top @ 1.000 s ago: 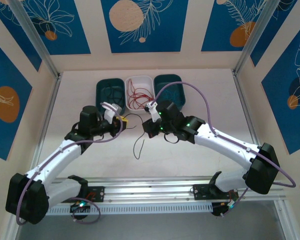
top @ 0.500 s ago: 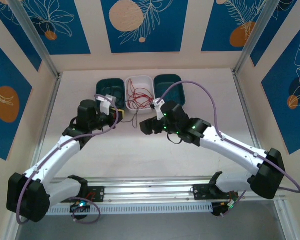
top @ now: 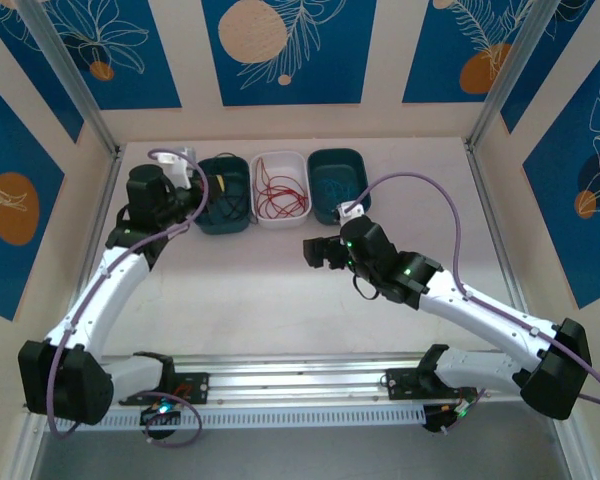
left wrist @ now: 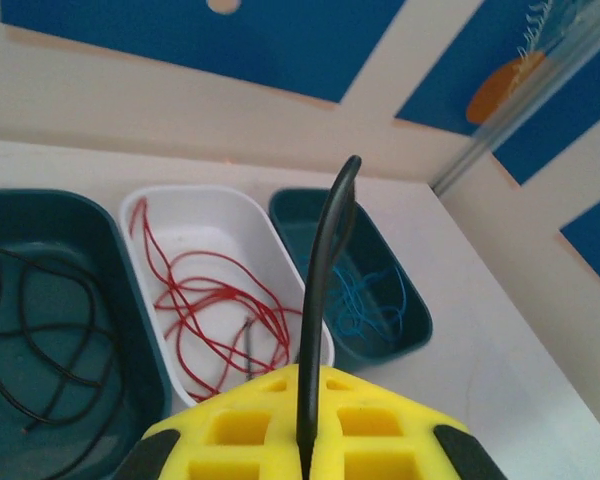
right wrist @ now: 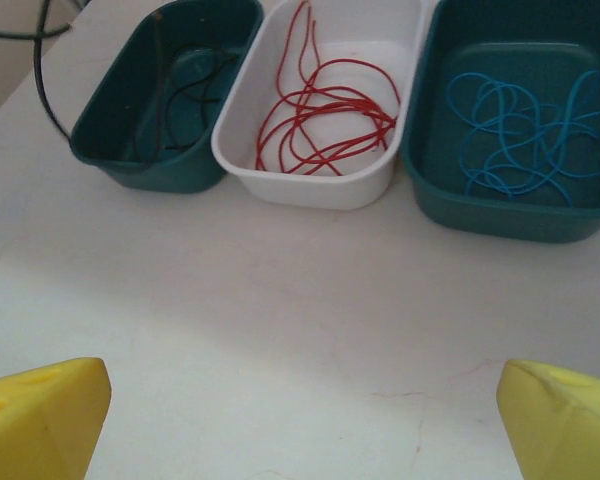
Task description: Untangle the cables
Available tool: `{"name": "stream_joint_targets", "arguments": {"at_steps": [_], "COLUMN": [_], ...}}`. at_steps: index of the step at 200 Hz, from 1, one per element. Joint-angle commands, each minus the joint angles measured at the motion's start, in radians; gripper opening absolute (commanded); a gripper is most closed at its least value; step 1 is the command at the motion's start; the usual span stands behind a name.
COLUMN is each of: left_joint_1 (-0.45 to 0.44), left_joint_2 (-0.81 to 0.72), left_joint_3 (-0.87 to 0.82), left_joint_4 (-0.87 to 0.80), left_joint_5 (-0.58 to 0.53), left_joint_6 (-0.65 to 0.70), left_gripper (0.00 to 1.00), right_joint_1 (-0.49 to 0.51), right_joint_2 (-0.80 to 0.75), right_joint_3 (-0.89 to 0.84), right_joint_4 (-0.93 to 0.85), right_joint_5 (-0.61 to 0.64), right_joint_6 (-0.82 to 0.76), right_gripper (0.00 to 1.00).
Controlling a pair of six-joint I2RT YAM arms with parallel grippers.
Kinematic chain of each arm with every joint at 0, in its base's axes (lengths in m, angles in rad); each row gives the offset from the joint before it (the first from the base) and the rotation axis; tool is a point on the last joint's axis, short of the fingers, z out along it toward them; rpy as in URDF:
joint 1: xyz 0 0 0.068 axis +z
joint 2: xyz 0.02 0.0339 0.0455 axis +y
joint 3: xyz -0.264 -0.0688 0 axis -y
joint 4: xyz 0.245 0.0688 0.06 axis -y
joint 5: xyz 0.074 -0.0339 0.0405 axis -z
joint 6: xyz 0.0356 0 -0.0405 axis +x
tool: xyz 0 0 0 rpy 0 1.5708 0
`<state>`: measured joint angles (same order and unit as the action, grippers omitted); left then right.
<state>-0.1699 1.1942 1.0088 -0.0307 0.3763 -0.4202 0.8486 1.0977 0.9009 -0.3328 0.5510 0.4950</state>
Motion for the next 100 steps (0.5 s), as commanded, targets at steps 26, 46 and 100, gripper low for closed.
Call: {"name": "stream_joint_targets", "arguments": {"at_steps": [26, 46, 100], "left_joint_1": [0.085, 0.105, 0.116], "left_joint_2": [0.074, 0.127, 0.306], "left_joint_3": [0.077, 0.103, 0.183], "left_joint_4": [0.071, 0.081, 0.105], "left_joint_5": [-0.062, -0.070, -0.006], "left_joint_6": [-0.063, -0.060, -0.058], "left_gripper": [0.00, 0.00, 0.00], "right_joint_1": [-0.014, -0.016, -0.022], "right_joint_2": [-0.013, -0.014, -0.026], "right_joint_3": [-0.008, -0.006, -0.002], "right_joint_4": [-0.038, -0.041, -0.053], "right_joint_5": [0.057, 0.055, 0.051], "right_joint_6": [0.042, 0.046, 0.056], "right_gripper": [0.99, 0.99, 0.99]}}
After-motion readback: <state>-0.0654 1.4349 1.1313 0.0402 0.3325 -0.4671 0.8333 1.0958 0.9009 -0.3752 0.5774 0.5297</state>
